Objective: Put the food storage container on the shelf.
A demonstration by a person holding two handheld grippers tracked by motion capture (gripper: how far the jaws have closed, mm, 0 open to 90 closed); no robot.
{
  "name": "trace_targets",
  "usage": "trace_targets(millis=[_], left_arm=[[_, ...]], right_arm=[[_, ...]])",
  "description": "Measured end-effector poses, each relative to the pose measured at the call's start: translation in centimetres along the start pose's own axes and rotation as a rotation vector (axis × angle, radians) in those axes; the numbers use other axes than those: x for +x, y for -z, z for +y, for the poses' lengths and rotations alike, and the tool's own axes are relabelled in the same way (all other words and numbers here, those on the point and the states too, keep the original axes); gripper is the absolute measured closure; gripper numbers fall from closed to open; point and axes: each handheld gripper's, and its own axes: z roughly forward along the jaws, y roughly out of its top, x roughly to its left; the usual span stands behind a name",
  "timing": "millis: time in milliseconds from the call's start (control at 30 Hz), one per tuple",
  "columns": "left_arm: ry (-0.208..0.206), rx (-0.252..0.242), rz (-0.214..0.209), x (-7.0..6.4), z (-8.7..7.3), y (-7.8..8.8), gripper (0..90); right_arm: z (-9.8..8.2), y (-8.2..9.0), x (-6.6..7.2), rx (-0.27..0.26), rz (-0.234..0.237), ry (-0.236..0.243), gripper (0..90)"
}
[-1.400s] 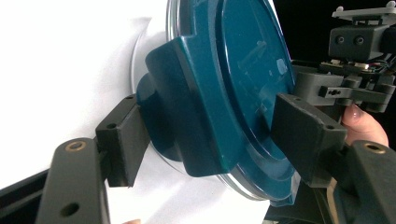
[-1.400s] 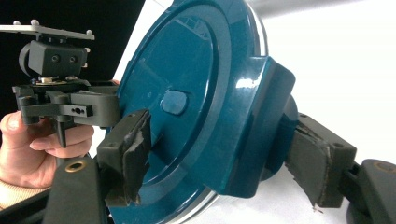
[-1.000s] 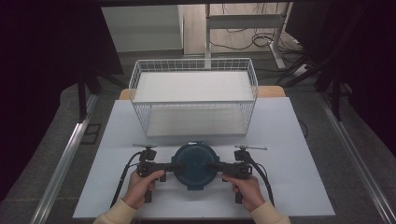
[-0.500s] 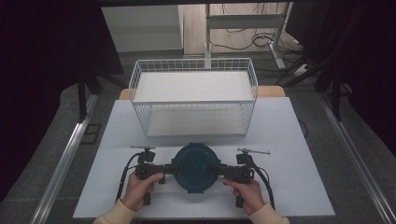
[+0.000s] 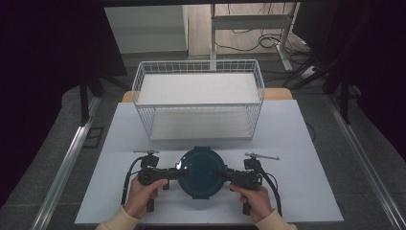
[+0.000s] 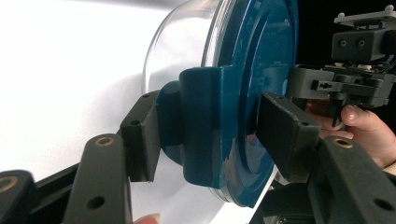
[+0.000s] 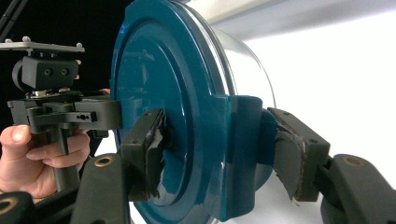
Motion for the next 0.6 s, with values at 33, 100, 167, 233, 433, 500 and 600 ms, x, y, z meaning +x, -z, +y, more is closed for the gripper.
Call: trace_targets(millis=[33, 100, 167, 233, 433, 500, 600], left_arm=[[-0.003, -0.004, -0.004, -0.1, 0.0, 0.1, 42.7], [-0.018, -0.012, -0.01, -0.5, 0.3, 0.5, 42.9], [-0.028, -0.025, -0.011, -0.8, 0.5, 0.7, 42.9], [-0.04, -0.033, -0.011, -1.2, 0.7, 1.0, 43.0], [-0.072, -0.056, -0.032, -1.9, 1.3, 1.7, 43.4], [-0.084, -0.064, -0.031, -2.3, 1.4, 2.0, 43.4], [-0.101, -0.074, -0.027, -2.7, 1.7, 2.3, 43.5]], right_arm=[[0.1, 0.1, 0.2, -0.003, 0.0, 0.006, 39.3], [0.3, 0.4, 0.6, -0.011, -0.002, 0.03, 39.3], [0.5, 0.7, 1.1, -0.023, -0.003, 0.057, 39.3], [0.9, 0.9, 1.5, -0.031, -0.001, 0.079, 39.3], [1.7, 1.7, 2.8, -0.055, -0.007, 0.145, 39.3], [1.9, 1.9, 3.2, -0.065, -0.006, 0.165, 39.3], [2.2, 2.1, 3.6, -0.074, 0.0, 0.176, 39.3]])
